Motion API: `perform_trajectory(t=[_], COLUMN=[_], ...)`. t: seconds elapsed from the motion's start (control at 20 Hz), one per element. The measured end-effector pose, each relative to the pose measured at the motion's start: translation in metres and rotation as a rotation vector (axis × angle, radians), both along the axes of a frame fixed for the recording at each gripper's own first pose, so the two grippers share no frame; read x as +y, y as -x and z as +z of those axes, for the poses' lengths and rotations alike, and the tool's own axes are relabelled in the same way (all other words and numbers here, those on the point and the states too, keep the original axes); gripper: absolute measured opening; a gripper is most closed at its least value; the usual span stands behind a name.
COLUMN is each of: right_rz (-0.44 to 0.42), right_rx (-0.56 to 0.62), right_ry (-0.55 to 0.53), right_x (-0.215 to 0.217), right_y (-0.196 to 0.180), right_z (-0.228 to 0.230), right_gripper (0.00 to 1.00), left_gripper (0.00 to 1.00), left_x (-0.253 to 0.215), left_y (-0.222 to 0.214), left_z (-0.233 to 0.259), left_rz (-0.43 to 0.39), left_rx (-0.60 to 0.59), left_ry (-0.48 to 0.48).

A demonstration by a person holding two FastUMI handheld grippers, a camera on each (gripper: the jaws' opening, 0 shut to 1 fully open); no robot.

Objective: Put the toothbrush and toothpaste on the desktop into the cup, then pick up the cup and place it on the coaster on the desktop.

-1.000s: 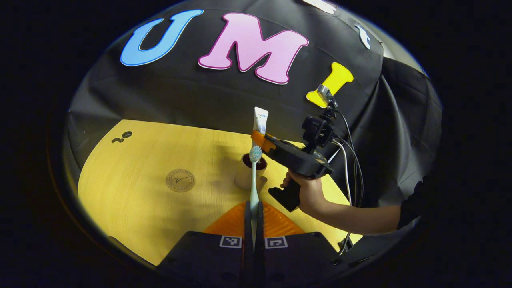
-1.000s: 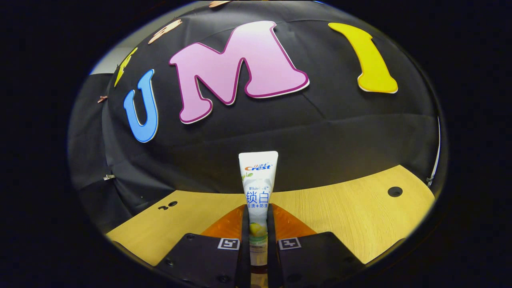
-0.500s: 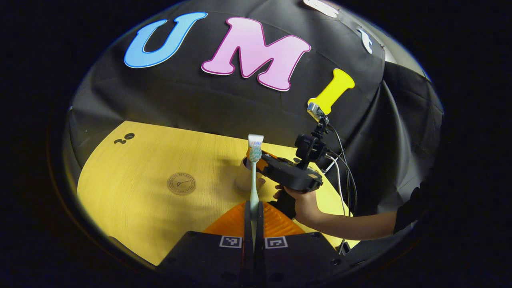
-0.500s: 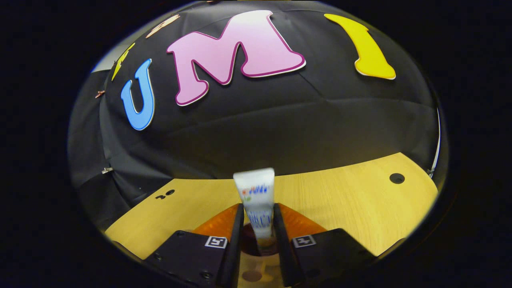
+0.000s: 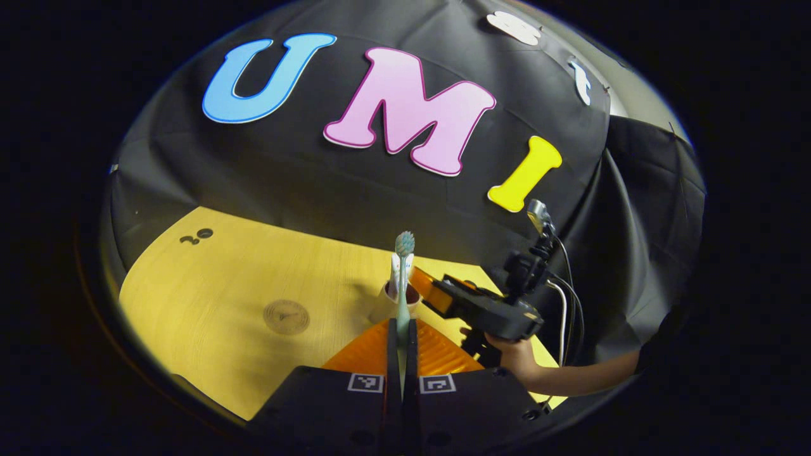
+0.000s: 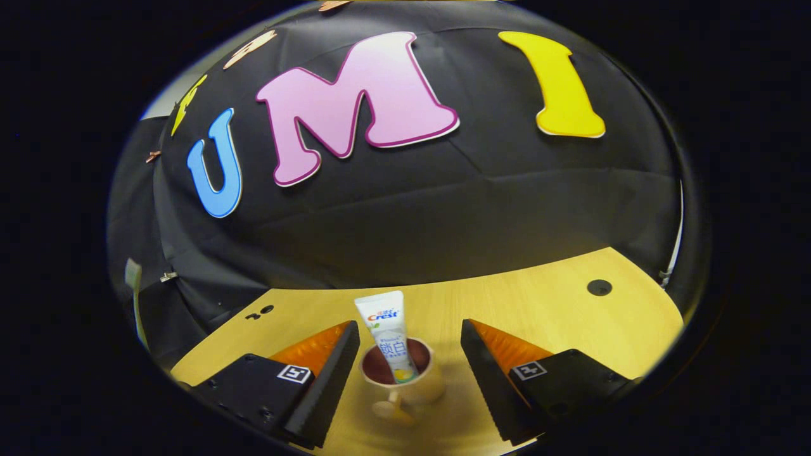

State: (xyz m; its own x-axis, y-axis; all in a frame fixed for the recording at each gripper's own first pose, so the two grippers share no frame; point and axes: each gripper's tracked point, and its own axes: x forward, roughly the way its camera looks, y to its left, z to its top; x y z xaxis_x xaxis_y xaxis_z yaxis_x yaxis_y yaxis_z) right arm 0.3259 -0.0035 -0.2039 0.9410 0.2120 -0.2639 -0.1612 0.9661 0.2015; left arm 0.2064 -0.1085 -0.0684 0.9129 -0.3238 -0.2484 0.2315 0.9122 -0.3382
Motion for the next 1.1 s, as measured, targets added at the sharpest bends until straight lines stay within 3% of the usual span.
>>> perform_trajectory(t=[0.55,1.1], right_rz=[-0.098,-0.085], right_rx=[-0.013,0.049], right_ry=[0.114,0.133], right_x=[-0.092,-0.102], right_y=[0.031,0.056], right_z=[0.022,-0.011], right_gripper=[0.98,0.98], left_gripper=[0.06,0.06], left_x=[-0.064,-0.08], left_y=[-0.116,-0.195], left_z=[0.023,-0.018], left_rz=[-0.108,-0.125], left_rx=[-0.224,-0.351], left_ry=[-0.03,0.049])
